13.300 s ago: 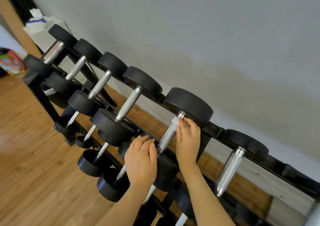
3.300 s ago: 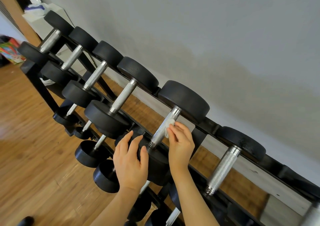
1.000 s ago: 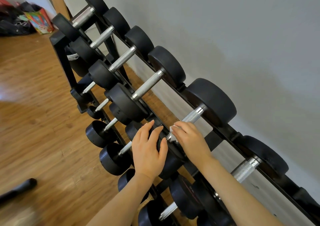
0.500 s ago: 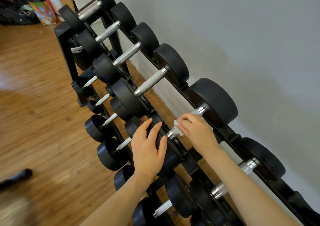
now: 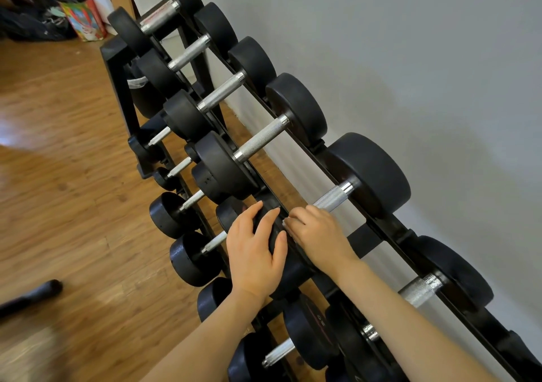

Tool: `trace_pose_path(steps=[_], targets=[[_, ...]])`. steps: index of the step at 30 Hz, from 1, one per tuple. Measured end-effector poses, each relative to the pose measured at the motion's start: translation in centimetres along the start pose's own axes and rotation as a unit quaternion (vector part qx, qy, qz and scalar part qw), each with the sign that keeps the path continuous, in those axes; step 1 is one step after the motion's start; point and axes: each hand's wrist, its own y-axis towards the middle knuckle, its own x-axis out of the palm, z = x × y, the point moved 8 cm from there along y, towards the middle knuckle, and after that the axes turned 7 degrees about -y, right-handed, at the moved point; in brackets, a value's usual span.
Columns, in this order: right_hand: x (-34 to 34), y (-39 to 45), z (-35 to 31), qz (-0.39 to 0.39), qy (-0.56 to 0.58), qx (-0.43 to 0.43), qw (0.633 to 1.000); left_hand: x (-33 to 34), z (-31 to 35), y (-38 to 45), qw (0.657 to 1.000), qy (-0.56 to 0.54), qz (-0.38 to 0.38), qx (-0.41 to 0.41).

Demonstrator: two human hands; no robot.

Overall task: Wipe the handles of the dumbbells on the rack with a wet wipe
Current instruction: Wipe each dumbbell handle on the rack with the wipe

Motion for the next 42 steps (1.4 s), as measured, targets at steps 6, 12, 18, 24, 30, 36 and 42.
trace_pose_path(steps=[6, 12, 18, 24, 30, 36, 42], targets=[[-1.6, -0.4, 2.5, 0.028, -0.035, 0.058, 0.997, 0.1, 0.0, 0.0, 1.000, 0.004, 0.000, -0.004], [-0.9, -2.0, 1.2, 0.043, -0.021, 0.038, 0.998, 0.1, -0.1, 0.0, 1.000, 0.005, 0.000, -0.005], [-0.5, -1.9, 0.5, 0.059, 0.007, 0.038, 0.998, 0.0, 0.0, 0.0, 1.000, 0.003, 0.003, -0.001], [-1.2, -2.5, 2.9, 0.086, -0.019, 0.076, 0.993, 0.0, 0.1, 0.0, 1.000, 0.005, 0.001, -0.001], [0.2, -3.0, 0.4, 0.081, 0.028, 0.038, 0.996, -0.1, 0.1, 0.0, 1.000, 0.007, 0.003, 0.002], [-1.3, -3.9, 3.5, 0.164, 0.001, 0.164, 0.973, 0.0, 0.1, 0.1, 1.000, 0.009, 0.005, 0.006], [0.0, -3.5, 0.7, 0.102, 0.066, 0.058, 0.991, 0.0, 0.1, 0.1, 1.000, 0.011, 0.010, 0.009]])
